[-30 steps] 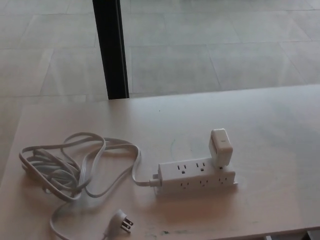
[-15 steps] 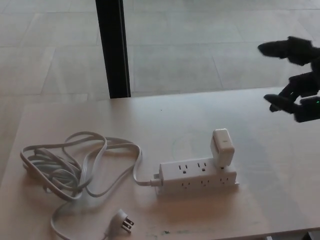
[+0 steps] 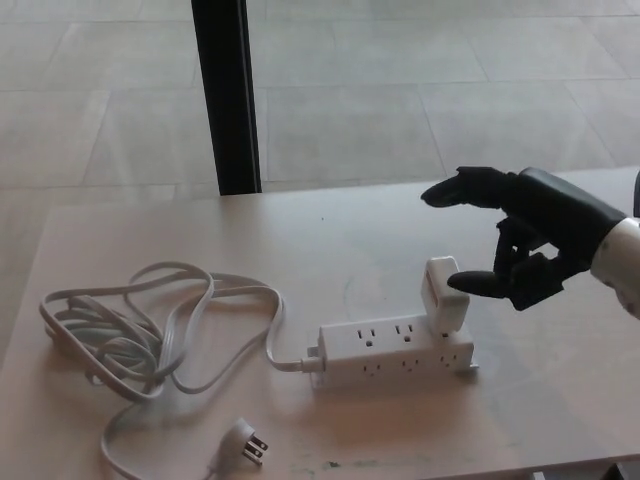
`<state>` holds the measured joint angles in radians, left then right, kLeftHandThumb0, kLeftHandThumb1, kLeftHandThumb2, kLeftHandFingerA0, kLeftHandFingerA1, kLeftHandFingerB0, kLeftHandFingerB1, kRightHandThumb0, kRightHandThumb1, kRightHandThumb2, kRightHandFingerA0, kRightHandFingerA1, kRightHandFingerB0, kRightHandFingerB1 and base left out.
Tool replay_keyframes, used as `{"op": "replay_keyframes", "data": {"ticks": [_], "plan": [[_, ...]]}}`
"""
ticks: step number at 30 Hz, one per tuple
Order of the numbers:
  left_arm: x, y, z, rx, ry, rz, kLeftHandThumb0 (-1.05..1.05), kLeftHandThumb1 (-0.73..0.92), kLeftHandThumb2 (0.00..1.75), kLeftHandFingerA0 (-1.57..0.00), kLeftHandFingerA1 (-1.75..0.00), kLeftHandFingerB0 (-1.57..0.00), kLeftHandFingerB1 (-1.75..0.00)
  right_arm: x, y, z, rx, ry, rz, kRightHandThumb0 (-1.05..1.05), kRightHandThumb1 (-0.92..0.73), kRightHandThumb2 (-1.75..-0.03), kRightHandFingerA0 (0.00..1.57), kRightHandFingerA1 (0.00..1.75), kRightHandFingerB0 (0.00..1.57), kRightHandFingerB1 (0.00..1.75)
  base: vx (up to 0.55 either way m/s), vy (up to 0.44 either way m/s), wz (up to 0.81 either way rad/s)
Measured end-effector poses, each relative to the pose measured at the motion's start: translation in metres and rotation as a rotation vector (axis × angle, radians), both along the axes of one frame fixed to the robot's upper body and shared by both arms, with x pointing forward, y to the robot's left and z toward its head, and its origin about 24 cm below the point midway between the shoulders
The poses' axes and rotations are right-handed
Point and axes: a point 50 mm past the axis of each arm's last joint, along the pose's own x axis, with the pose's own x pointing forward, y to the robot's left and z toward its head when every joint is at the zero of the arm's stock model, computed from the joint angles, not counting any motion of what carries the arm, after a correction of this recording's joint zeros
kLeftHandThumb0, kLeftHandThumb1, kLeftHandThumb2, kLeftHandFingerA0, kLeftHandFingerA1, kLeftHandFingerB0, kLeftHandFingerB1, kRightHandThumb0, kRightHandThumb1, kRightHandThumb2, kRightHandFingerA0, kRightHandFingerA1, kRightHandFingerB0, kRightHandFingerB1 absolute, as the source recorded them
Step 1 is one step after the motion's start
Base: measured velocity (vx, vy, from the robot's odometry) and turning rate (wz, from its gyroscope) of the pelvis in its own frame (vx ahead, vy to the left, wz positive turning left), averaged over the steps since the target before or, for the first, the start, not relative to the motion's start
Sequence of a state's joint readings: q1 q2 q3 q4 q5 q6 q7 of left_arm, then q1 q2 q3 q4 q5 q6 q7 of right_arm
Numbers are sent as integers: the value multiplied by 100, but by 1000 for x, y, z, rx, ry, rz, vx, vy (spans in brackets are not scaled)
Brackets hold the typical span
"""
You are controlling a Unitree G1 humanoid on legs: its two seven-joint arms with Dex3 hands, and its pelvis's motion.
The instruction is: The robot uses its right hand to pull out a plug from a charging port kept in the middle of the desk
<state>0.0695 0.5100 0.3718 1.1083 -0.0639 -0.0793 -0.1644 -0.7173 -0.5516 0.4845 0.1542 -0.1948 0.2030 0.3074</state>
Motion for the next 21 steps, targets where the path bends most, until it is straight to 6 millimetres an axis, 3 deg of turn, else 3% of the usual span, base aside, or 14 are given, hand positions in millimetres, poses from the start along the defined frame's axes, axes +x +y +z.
{"op": "replay_keyframes", "data": {"ticks": [2, 3, 8, 9, 10, 13, 14, 16, 17, 18, 20, 21], "plan": [[0, 0, 0, -2, -2, -1, -78, 81, 120, -62, -65, -39, -56, 2, 1, -2, -39, -2, 0, -80, -62, -60, 93, 127, 28, 39, 0, 0, 0], [1, 0, 0, -2, -3, -1, -88, 91, 87, -67, -59, -39, -46, 3, 2, -3, -61, -5, 0, -79, -61, -60, 93, 128, 28, 38, 0, 0, 0], [3, 0, 1, -2, -7, -2, -86, 92, 84, -68, -57, -41, -46, 8, 4, -4, -152, -26, 8, -76, -61, -59, 94, 134, 29, 38, 0, 0, 0], [3, 0, 1, -1, -8, -2, -86, 92, 84, -68, -57, -41, -46, 8, 6, -4, -179, -36, 14, -76, -61, -59, 94, 134, 29, 38, 0, 0, 0], [3, 1, 2, 0, -9, -3, -77, 80, 119, -62, -65, -39, -55, 9, 7, -3, -195, -44, 19, -76, -61, -59, 94, 135, 28, 38, 0, 0, 0], [4, 2, 3, 3, -11, -3, -77, 80, 119, -61, -64, -39, -55, 10, 9, -2, -239, -63, 30, -75, -60, -60, 92, 131, 29, 38, 0, 0, 0], [4, 2, 3, 5, -11, -4, -86, 92, 83, -62, -54, -39, -45, 10, 10, -2, -257, -69, 37, -82, -50, -88, 90, 119, 23, 48, 0, 0, 0], [5, 3, 4, 6, -14, -3, -86, 92, 83, -62, -54, -40, -45, 10, 11, -3, -289, -78, 47, -84, -51, -88, 90, 123, 22, 47, 0, 0, 0], [5, 3, 4, 6, -17, -2, -85, 92, 84, -64, -55, -41, -45, 11, 12, -3, -303, -80, 50, -75, -60, -62, 86, 144, 24, 36, 0, 0, 0], [5, 4, 5, 7, -18, -2, -85, 92, 84, -65, -54, -41, -45, 11, 13, -5, -324, -82, 56, -76, -59, -62, 87, 155, 25, 37, 0, 0, 0], [6, 4, 6, 10, -18, -4, -84, 92, 85, -63, -54, -39, -45, 11, 14, -7, -346, -84, 64, -79, -62, -63, 78, 155, 16, 38, 0, 0, 0], [7, 4, 6, 11, -18, -6, -78, 82, 120, -58, -62, -38, -54, 11, 15, -8, -362, -84, 71, -80, -62, -63, 81, 151, 15, 38, 0, 0, 0]]}}
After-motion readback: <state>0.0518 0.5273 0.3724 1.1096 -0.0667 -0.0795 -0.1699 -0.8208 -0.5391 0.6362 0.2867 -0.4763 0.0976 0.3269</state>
